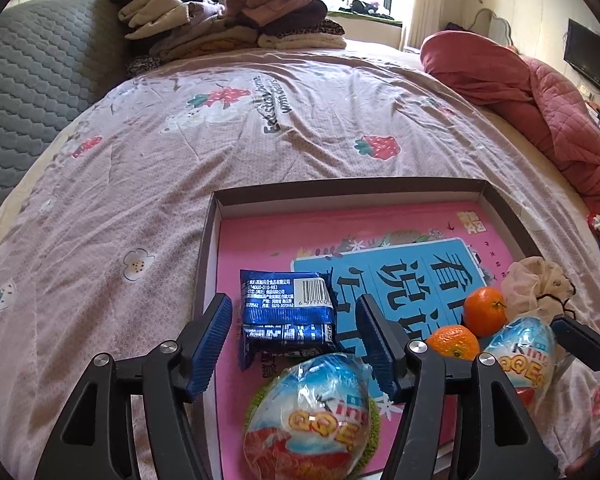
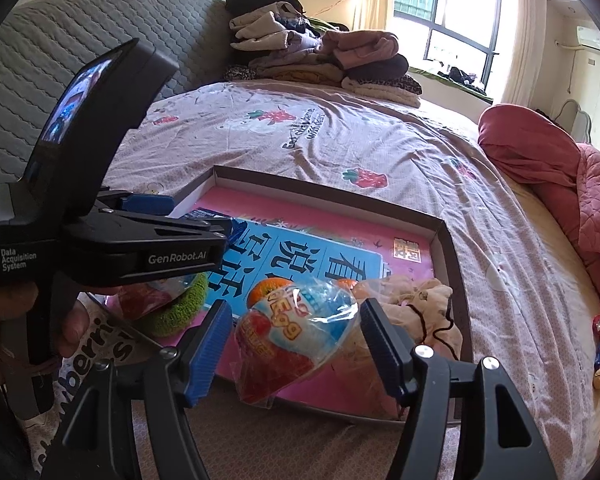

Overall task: Organize objects
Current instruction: 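Open left tool releasing biscuit packet while right tool releases candy bag, then withdraw both open tools back from the tray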

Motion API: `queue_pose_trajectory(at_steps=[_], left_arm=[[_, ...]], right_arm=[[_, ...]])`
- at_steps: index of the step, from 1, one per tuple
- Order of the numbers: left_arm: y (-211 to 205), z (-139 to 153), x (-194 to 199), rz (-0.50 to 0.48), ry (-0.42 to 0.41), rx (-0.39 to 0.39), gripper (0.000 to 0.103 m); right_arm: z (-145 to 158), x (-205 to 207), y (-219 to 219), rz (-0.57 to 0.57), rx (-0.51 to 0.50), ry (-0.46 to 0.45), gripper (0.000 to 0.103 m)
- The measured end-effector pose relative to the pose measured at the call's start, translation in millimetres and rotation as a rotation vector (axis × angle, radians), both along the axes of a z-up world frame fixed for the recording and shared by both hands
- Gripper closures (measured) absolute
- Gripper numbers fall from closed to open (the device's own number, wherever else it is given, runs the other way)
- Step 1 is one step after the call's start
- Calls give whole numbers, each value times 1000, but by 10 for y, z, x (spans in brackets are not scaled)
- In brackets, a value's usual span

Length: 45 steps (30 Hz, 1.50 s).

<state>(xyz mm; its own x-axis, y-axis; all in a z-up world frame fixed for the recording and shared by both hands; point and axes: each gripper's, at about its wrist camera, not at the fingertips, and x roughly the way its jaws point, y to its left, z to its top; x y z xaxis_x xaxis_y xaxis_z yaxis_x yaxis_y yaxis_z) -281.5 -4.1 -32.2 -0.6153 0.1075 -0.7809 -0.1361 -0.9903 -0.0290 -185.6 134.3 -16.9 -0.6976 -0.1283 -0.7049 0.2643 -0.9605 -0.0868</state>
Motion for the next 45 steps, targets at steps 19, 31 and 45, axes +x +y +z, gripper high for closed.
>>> queue_pose_trajectory(at_steps=[19, 31, 45], left_arm=[[40, 432, 343, 14, 69, -5, 30], [-49, 817, 718, 53, 142, -24, 29], [-78, 1161, 1208, 67, 224, -48, 29]], right_arm=[[412, 141, 158, -23, -59, 97, 37], [780, 302, 252, -26, -109, 180, 36], [1094, 538, 298, -13, -150, 248, 35]])
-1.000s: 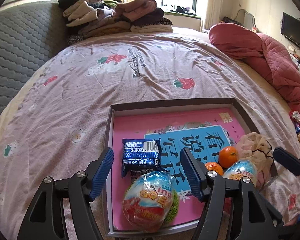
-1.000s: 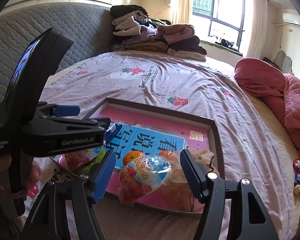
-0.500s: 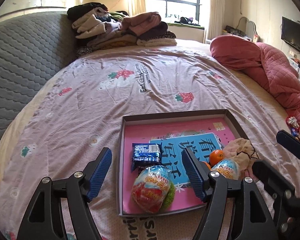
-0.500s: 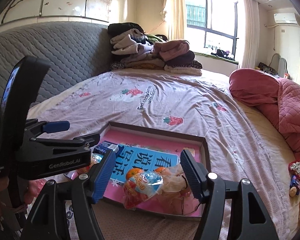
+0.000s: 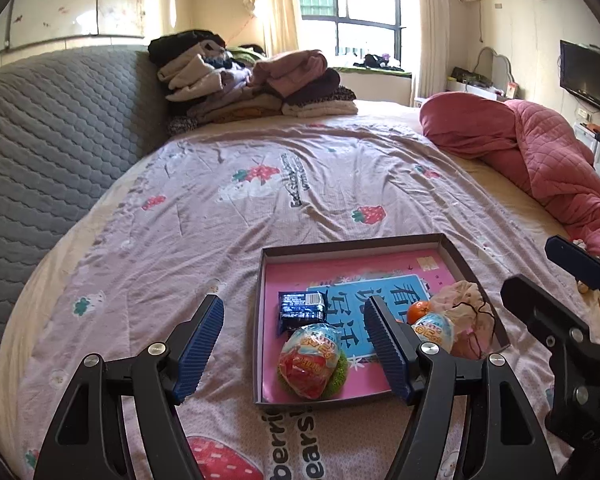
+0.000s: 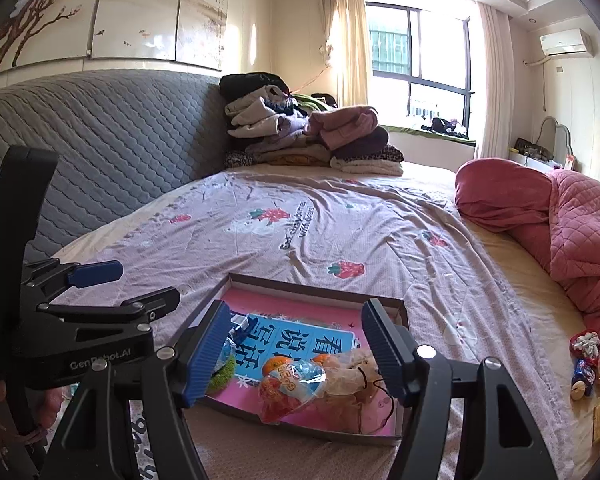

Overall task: Organize objects
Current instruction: 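Withdraw both open tools back from the tray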

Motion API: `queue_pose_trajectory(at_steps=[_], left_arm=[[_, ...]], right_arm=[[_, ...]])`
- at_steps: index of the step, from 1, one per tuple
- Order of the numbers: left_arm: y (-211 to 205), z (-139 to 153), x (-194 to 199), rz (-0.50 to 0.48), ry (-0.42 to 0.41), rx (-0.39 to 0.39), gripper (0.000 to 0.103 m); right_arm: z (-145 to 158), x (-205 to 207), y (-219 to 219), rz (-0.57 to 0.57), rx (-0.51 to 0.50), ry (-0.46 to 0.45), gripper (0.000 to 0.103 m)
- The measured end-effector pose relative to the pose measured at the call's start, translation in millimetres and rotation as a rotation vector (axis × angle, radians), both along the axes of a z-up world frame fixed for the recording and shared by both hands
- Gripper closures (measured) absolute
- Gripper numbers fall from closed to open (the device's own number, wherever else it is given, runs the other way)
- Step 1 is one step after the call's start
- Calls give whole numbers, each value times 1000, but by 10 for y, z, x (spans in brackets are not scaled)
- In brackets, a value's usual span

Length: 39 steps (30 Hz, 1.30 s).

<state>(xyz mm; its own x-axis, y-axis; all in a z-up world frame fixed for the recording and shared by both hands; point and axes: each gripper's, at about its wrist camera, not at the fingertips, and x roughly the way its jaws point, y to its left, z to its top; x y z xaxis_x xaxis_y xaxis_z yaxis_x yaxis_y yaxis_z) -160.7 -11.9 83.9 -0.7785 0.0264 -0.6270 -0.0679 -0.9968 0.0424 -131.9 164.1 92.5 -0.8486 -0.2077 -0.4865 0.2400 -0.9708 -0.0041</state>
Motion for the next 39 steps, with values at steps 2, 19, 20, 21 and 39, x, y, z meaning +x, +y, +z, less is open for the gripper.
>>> queue_pose_trajectory(at_steps=[2, 19, 20, 21, 39], left_arm=[[2, 30, 65, -5, 5, 4, 29], [18, 134, 654, 10, 39, 8, 29], [17, 132, 672, 10, 37, 10, 29], [18, 123, 697, 6, 33, 16, 29], [114, -126, 888, -9, 25, 35, 29]], right_arm=[[27, 34, 0, 4, -4, 3, 35], [126, 377, 12, -6, -19, 24, 35], [132, 404, 12, -5, -19, 28, 35], [139, 432, 14, -6, -20, 31, 35], [-243, 587, 74, -51, -8, -46, 35]])
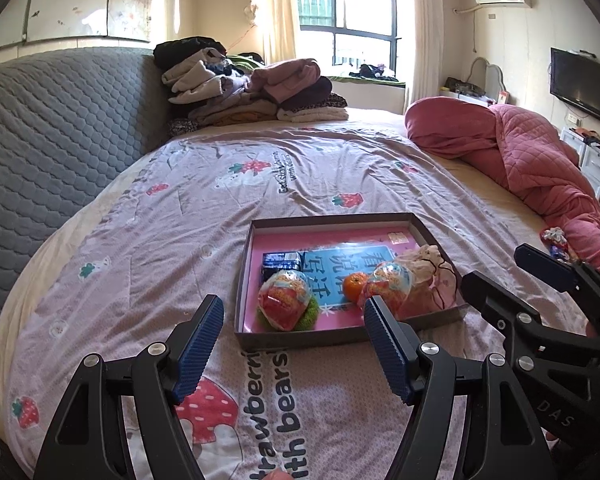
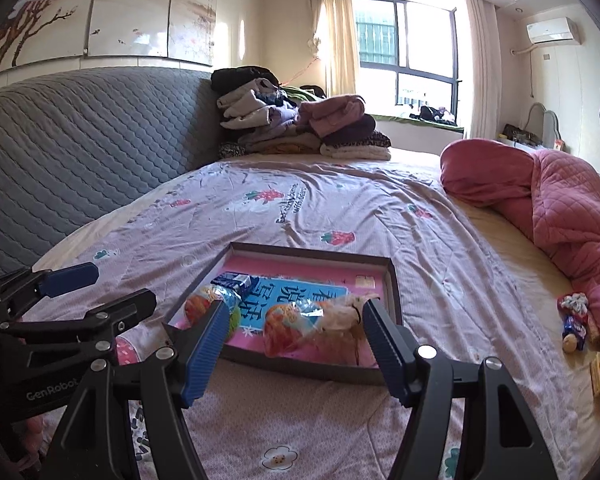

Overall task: Organize objects
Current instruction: 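Withdraw both open tools back from the tray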

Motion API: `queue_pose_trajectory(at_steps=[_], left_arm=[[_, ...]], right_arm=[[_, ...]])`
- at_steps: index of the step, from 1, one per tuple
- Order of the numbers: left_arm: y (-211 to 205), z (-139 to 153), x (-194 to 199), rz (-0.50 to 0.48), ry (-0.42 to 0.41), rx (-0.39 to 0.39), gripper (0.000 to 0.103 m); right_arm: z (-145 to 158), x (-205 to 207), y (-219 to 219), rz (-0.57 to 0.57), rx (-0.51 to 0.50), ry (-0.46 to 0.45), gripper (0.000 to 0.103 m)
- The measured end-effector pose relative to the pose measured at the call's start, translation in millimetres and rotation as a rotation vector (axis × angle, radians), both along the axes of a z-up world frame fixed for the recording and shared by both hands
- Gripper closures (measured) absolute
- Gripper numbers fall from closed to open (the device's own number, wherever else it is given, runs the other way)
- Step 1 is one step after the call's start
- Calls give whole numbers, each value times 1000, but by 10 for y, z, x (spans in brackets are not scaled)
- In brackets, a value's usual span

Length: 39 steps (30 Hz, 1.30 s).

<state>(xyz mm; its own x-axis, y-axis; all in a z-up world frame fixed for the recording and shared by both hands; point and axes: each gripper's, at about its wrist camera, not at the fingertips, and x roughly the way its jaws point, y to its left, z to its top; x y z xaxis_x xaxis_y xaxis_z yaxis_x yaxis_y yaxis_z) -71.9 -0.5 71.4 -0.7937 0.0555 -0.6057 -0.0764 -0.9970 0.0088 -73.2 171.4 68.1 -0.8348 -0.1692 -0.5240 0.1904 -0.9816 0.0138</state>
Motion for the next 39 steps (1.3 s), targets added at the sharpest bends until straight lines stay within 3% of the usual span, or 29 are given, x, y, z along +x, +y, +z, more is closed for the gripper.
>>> queue_pose_trajectory(at_steps=[13, 24, 39], left_arm=[[-37, -221, -12, 22, 3, 0, 29], [-5, -656, -75, 19, -51, -13, 29], [38, -961, -97, 5, -85, -1, 29]], right_arm=[[-155, 36, -12, -3, 5, 9, 35], [-627, -56, 45, -32, -2, -111, 35], [-898, -43, 117, -73, 9, -101, 35]])
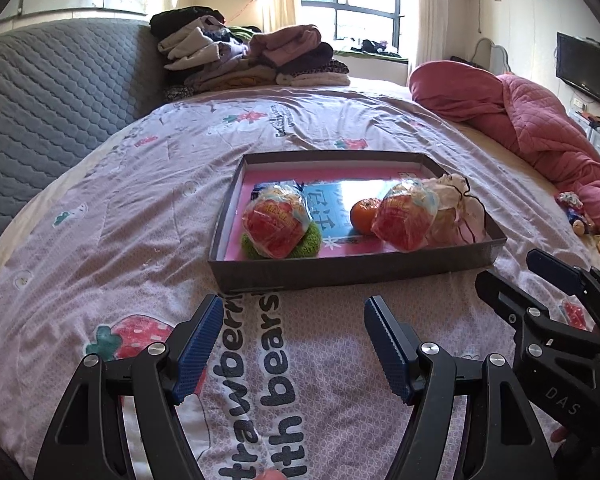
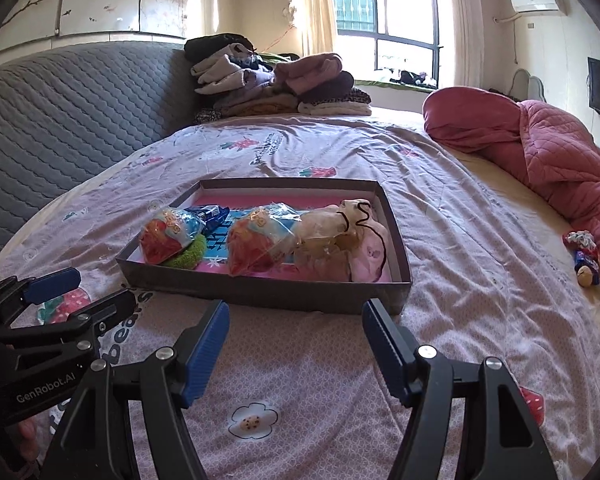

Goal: Organize objects

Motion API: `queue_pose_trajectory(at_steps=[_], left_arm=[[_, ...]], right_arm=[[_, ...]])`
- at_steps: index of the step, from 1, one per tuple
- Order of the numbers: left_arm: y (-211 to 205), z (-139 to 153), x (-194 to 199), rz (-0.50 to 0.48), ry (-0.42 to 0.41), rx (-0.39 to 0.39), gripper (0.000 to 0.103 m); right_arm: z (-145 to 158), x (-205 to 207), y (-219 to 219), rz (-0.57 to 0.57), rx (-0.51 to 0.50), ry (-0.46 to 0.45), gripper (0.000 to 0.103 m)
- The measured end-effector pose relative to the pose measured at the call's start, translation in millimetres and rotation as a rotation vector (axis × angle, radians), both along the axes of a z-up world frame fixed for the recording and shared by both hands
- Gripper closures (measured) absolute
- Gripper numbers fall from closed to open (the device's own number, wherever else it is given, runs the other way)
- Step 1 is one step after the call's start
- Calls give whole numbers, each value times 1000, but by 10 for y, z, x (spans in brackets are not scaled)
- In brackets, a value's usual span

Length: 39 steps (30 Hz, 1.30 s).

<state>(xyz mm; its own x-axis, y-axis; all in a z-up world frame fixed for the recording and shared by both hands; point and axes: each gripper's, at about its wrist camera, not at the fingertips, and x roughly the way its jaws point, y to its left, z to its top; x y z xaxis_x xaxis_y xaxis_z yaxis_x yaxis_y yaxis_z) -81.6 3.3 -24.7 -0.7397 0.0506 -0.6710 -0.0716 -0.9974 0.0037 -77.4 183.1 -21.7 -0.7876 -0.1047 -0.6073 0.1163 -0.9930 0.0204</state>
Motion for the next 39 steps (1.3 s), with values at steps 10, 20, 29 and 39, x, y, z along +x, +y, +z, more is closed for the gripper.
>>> queue_pose_trajectory(at_steps=[10, 20, 29, 39], left_arm=[[-51, -118, -45, 17, -19, 33, 29], [-75, -196, -68, 25, -21, 30, 29], [-74, -261, -84, 20, -25, 31, 29], [-60, -339, -110, 25, -31, 7, 29]], right_arm=[[-142, 14, 8, -9, -22, -16, 35], [-236, -30, 12, -20, -22, -40, 35], [-284, -50, 24, -22, -17, -49, 35], [-337, -74, 7, -15, -10, -62, 35]])
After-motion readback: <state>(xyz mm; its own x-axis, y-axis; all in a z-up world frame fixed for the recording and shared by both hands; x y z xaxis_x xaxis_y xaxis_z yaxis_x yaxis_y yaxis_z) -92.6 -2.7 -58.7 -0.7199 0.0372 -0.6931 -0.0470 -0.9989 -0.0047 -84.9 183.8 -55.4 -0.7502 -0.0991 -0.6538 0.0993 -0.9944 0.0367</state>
